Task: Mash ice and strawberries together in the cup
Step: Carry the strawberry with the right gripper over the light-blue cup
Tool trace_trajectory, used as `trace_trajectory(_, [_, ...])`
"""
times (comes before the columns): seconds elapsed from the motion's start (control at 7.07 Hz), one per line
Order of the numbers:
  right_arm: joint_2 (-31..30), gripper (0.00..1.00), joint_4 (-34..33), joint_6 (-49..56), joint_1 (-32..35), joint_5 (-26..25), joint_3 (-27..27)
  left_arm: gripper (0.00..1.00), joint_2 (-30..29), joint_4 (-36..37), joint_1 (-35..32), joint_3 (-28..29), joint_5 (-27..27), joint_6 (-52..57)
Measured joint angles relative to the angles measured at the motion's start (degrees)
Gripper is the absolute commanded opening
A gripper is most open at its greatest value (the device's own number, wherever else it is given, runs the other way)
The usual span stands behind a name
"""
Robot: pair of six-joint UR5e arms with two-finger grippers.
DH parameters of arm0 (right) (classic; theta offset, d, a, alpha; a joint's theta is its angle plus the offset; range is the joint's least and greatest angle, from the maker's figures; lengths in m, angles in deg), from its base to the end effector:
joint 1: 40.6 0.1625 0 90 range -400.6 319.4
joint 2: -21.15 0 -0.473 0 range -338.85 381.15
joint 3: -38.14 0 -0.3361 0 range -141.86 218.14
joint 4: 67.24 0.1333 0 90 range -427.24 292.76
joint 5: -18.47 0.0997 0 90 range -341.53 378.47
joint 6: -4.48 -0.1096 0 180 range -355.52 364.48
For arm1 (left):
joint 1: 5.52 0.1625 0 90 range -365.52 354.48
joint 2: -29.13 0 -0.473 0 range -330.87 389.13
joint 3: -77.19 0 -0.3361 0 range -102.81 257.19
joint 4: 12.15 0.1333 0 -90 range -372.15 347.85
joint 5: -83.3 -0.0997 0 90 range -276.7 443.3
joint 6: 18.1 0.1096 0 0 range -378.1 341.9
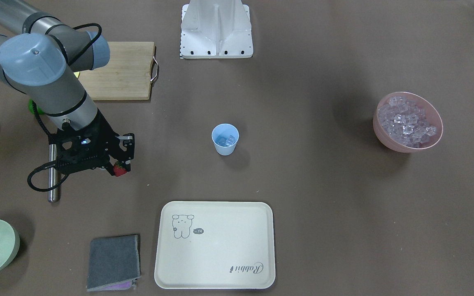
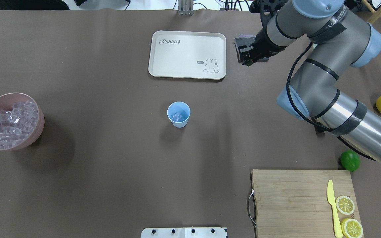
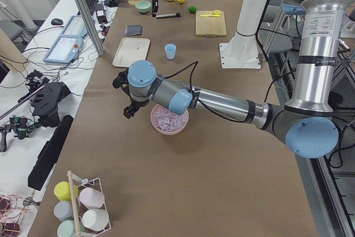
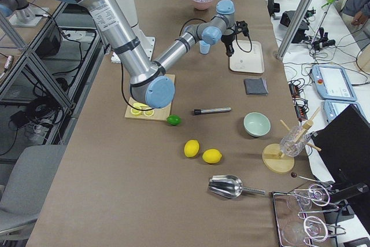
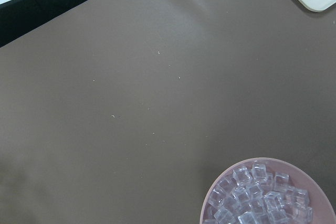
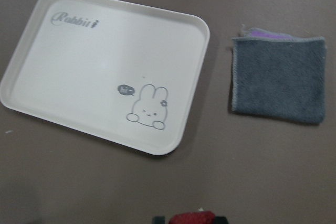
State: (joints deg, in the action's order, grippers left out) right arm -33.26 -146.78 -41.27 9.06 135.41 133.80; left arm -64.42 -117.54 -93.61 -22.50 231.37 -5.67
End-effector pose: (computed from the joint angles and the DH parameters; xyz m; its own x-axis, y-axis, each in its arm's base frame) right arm -0.3676 -0.5621 0.3078 0.6008 -0.2535 0.7581 -0.0420 0.9371 0.3466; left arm -0.0245 -0.4728 0.5607 0.4967 0.6029 -0.6243 -0.1394 0.7654 0.6283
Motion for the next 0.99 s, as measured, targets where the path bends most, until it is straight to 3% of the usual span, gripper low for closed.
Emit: trace_trajectory(0.99, [5.1, 0.0, 6.9, -0.1, -9.2, -2.7, -0.5, 0.97, 5.7, -1.2, -0.2, 0.0, 3.4, 0.3])
